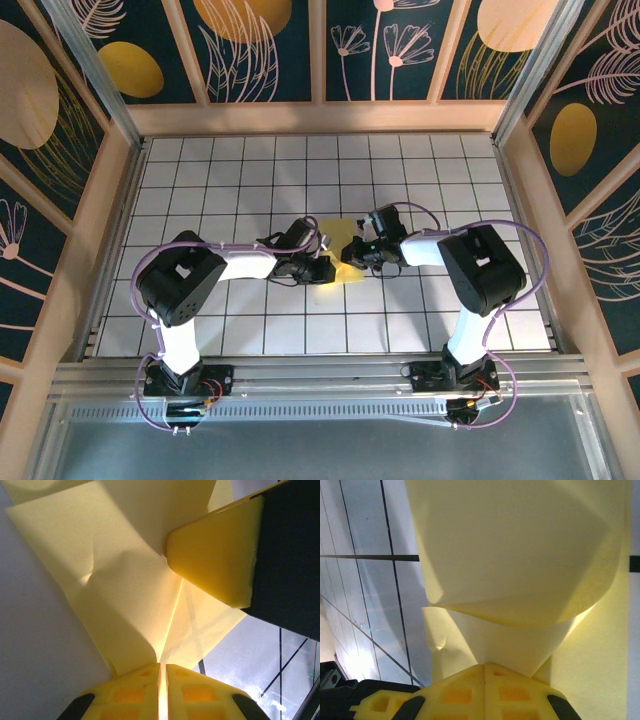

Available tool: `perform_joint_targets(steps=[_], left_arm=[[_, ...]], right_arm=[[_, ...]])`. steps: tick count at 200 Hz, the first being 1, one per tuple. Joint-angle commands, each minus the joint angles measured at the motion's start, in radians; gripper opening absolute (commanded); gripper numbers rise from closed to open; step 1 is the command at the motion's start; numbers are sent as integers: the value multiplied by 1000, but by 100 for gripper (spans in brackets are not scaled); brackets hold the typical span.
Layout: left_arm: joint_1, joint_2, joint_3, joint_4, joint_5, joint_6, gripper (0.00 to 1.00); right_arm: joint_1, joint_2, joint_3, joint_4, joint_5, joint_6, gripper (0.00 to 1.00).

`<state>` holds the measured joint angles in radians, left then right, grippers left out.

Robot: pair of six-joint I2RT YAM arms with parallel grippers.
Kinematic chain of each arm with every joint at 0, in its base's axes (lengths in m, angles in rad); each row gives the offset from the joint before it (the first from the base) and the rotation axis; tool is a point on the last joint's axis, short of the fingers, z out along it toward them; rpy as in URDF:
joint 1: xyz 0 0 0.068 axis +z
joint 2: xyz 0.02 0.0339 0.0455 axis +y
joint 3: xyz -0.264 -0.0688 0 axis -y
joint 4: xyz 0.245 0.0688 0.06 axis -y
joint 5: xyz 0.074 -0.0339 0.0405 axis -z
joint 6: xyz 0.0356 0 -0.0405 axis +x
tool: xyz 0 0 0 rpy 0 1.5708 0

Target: Fold a paper plane with a square sheet of paper (fold left side to right side)

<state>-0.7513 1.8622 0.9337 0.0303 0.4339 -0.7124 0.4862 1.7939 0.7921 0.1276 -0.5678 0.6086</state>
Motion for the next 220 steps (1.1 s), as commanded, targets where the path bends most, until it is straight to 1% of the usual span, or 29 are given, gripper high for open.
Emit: perform_joint_targets(steps=[1, 28, 74, 107, 113, 163, 220], left_arm=[[7, 23, -25, -28, -26, 4, 9], [7, 30, -29, -35, -43, 10, 5], [7, 37, -29, -53, -65, 31, 3], [7, 41, -28, -59, -72, 38, 2], [7, 41, -28, -59, -72, 39, 2], [6, 42, -26, -64, -78, 40, 1], [8, 45, -21, -75, -87, 42, 1]], right_arm=[[13, -25, 6, -54, 3, -20, 0], [14, -68, 1, -43, 11, -26, 0], [43, -116, -64, 17, 17, -5, 0], [55, -94, -66, 47, 20, 6, 0], [74, -86, -65, 50, 19, 8, 0], [84, -49, -52, 72, 19, 6, 0], [89, -12, -36, 30, 56, -14, 0]])
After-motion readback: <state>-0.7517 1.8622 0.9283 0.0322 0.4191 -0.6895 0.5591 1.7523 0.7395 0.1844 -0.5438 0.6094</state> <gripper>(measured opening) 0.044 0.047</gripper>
